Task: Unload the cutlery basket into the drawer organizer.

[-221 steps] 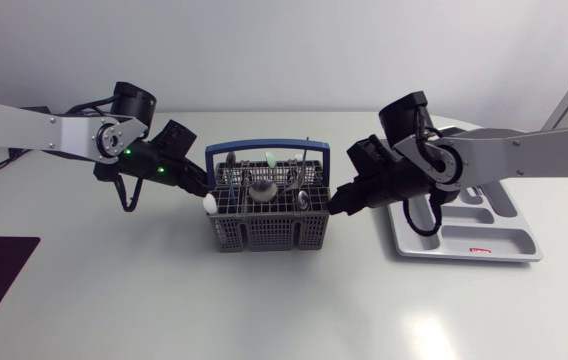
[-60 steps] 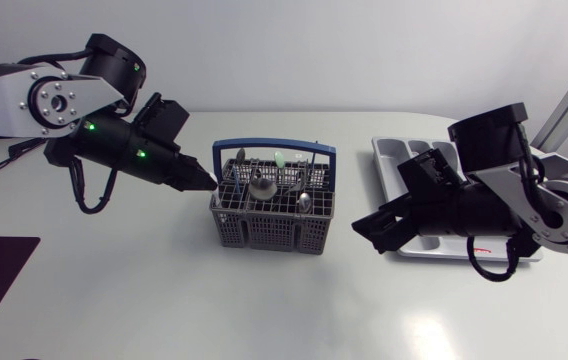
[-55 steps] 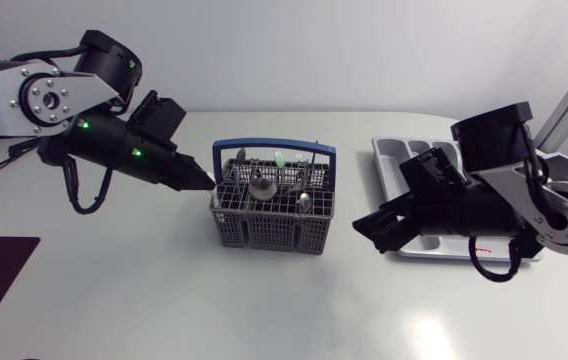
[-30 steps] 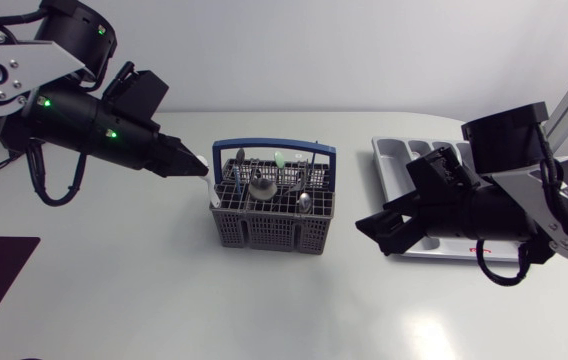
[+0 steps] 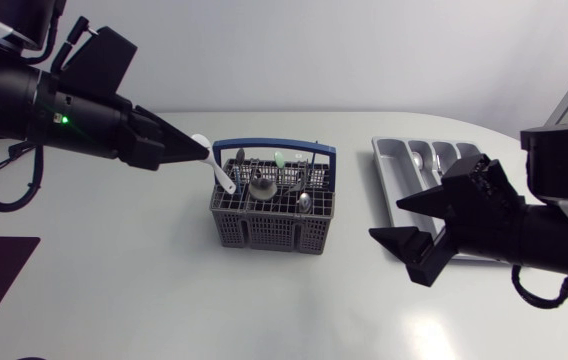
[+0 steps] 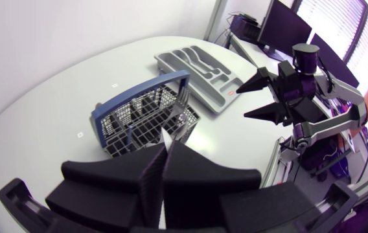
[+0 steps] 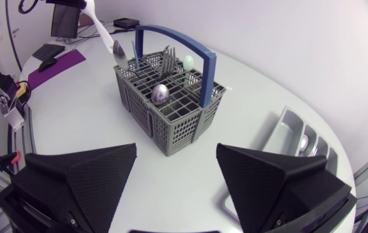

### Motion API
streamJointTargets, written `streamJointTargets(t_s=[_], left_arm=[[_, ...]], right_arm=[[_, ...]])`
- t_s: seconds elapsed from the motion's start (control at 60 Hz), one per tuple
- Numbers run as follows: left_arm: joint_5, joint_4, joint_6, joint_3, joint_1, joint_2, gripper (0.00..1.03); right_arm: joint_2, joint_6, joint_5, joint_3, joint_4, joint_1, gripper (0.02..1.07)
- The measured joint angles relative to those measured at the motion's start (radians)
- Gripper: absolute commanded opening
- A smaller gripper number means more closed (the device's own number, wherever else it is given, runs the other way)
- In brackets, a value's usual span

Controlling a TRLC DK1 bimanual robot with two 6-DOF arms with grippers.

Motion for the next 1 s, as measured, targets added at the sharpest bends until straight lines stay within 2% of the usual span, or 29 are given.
streamJointTargets(t_s=[0.3,0.6,0.733,0.917,1.0], left_arm=[[0.049,0.114,0.05,-0.003,-0.203,0.055,0.2],[0.069,0.115,0.101,0.037,-0.412,0.256,0.2],[0.096,0.09,0.131,0.108,-0.464,0.309,0.2],[0.13,0.042,0.175,0.173,-0.491,0.355,0.2],[0.135,0.018,0.2,0.181,-0.494,0.367,0.2]], right_arm=[[-0.099,-0.111,-0.096,-0.009,-0.112,0.005,1.0],[-0.109,-0.192,-0.191,-0.009,-0.144,0.006,0.99],[-0.103,-0.215,-0.228,-0.009,-0.143,0.03,0.96],[-0.1,-0.233,-0.258,-0.009,-0.147,0.081,0.92],[-0.1,-0.245,-0.277,-0.009,-0.151,0.085,0.81]])
